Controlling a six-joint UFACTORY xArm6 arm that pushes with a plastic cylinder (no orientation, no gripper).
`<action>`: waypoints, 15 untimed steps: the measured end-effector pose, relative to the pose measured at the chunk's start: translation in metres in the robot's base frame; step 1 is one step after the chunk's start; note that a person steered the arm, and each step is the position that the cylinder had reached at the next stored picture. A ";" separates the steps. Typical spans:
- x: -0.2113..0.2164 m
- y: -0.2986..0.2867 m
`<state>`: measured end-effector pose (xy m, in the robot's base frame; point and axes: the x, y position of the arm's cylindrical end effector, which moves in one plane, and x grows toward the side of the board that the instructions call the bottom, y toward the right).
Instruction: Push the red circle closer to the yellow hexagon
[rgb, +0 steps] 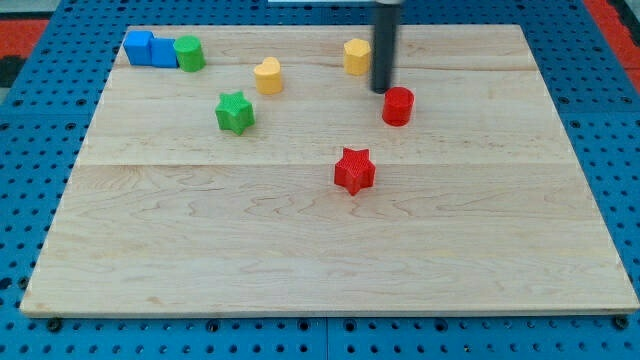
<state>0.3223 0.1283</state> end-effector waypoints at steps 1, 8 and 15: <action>0.010 0.077; 0.108 0.064; 0.007 0.059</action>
<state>0.3298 0.1870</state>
